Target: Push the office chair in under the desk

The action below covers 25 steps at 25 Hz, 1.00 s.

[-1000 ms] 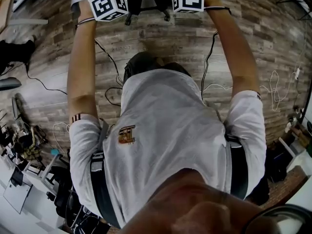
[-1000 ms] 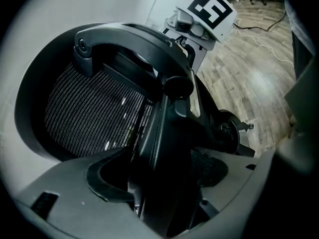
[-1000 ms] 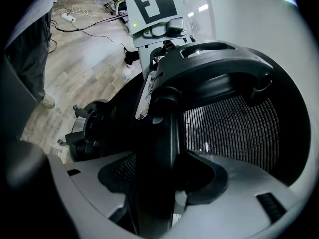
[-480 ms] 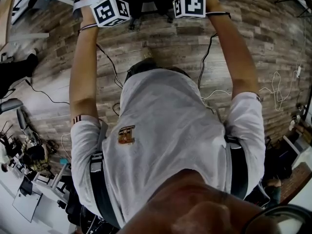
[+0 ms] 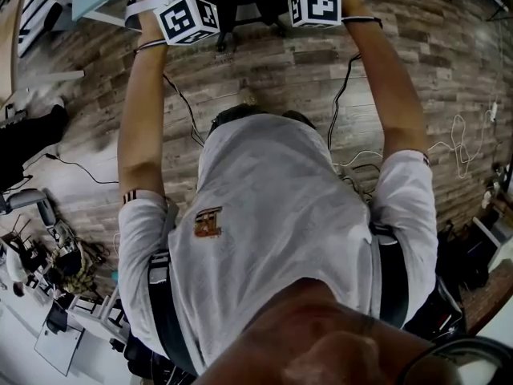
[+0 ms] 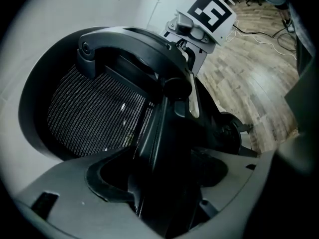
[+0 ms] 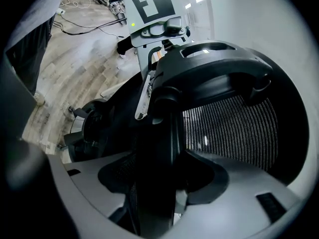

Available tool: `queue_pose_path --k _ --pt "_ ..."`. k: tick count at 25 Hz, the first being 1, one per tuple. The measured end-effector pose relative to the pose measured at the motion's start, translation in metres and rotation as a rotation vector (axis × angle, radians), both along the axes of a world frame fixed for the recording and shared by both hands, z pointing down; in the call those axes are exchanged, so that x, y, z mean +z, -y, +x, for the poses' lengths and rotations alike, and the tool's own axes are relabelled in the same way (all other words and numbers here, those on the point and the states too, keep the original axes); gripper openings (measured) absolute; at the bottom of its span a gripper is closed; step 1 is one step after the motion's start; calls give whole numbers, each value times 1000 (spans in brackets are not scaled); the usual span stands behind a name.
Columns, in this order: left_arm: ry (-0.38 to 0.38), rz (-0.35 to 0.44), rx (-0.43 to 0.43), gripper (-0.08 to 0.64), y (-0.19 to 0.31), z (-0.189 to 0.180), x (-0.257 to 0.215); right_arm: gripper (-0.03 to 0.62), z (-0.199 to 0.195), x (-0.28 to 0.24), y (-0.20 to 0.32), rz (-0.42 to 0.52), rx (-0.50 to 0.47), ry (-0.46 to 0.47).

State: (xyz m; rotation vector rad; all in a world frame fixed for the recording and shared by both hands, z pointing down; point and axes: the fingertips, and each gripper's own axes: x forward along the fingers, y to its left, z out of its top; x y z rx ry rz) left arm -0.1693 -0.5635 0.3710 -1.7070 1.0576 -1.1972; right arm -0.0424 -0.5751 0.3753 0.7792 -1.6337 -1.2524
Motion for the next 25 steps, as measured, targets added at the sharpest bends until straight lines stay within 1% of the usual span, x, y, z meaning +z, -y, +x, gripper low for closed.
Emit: queue_pose_path --k 7,12,20,25 --pt "-8 8 23 344 38 -8 2 264 -9 2 39 4 33 2" --pt "-9 12 23 344 65 -8 1 264 -8 1 66 1 46 6" --pt "-1 2 -7 344 93 0 0 264 -1 -1 94 -13 16 12" --pt "6 -8 -16 344 113 1 -2 264 0 -3 115 -19 21 8"
